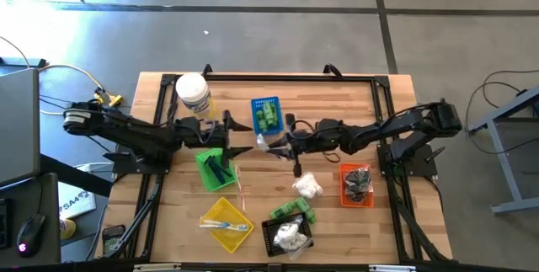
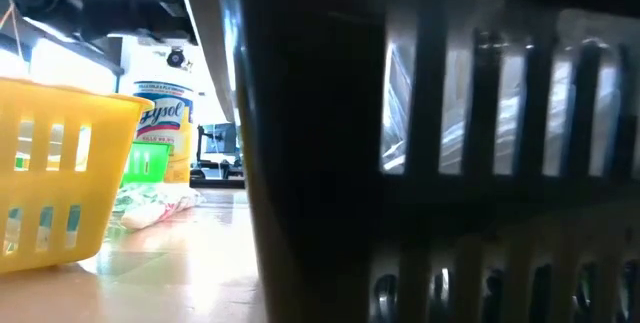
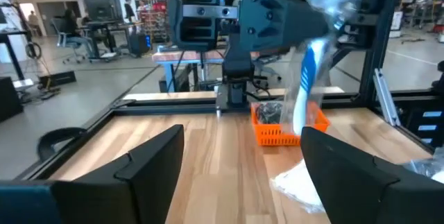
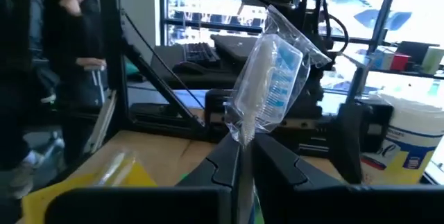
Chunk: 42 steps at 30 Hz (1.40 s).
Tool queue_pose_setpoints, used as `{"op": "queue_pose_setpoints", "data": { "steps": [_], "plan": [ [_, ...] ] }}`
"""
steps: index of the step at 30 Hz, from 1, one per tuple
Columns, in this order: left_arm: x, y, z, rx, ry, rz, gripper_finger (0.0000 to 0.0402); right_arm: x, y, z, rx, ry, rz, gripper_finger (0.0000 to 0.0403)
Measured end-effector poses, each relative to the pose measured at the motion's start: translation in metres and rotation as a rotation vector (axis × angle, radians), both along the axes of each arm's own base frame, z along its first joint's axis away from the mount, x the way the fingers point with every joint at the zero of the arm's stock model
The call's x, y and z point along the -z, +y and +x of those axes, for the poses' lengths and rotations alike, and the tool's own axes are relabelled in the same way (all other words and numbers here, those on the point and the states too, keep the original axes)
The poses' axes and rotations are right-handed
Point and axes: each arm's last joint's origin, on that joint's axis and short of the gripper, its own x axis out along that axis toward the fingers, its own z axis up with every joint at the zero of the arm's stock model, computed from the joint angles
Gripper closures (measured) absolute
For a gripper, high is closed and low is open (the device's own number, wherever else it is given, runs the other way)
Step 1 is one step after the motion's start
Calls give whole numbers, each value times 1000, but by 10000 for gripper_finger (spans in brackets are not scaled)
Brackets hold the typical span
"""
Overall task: Pick & Place Travel size toiletries
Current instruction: Put the blue toothbrush into the yellow bin
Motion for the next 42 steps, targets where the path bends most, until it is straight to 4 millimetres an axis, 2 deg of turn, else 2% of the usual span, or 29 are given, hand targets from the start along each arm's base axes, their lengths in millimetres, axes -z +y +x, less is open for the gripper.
{"op": "queue_pose_setpoints", "data": {
  "steps": [4, 9, 15, 22, 27, 37, 42],
  "plan": [
    [0, 0, 10, 5, 25, -4, 116, -2, 4, 9, 12, -10, -22, 375],
    [-3, 0, 8, 14, 37, -2, 116, -1, 4, 9, 3, 0, -25, 393],
    [-10, -1, 10, 49, -1, 1, 116, -3, 4, 12, 7, -61, -20, 374],
    [-24, -4, 17, 140, -36, -4, 116, 2, 4, 19, 21, -128, -29, 392],
    [-30, -5, 21, 168, -15, -28, 116, 5, 3, 22, 66, -159, -37, 377],
    [-31, -5, 40, 189, 8, -26, 117, 0, 4, 34, 51, -189, -64, 392],
    [-29, -5, 40, 215, 25, -13, 142, 1, 3, 34, 87, -173, -66, 374]
  ]
}}
